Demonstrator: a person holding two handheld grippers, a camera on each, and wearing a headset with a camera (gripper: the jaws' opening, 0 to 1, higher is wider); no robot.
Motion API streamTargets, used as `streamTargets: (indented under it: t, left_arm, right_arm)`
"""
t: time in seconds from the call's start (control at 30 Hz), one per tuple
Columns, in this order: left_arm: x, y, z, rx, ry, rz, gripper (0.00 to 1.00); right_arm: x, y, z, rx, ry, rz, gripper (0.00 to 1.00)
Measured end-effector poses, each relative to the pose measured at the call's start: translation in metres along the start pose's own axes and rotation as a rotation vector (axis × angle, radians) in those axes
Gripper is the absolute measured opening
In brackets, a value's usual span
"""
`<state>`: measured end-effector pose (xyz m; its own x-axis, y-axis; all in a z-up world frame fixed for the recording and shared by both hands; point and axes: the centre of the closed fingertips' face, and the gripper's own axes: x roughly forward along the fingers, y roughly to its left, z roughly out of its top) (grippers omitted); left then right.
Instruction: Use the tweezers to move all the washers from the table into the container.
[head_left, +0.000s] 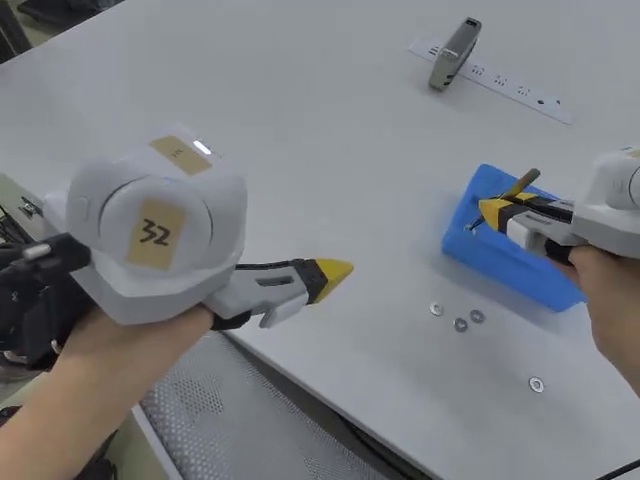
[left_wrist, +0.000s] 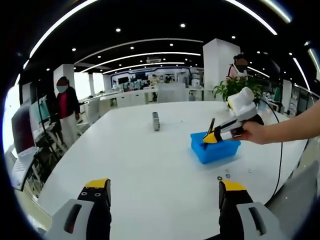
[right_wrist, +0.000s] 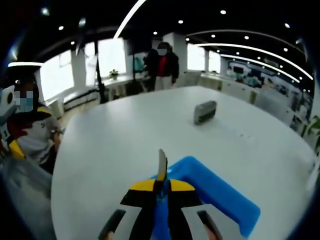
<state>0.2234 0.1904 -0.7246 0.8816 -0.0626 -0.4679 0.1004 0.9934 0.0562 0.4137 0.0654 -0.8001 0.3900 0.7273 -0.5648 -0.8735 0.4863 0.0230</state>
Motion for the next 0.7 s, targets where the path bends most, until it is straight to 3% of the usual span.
streamTargets:
  t: [0.4,0.7]
  left_arm:
    - [0.002,0.003,-0.002,0.008,0.015,0.002,0.91]
    - [0.000,0.003,-0.003,0.000,0.012,0.003,0.91]
  right_arm:
    - [0.008,0.000,-0.017,-0.029,0.038,-0.013,0.04]
    - [0.009,-0.002,-0.013,-0.022,0.035,-0.022,0.05]
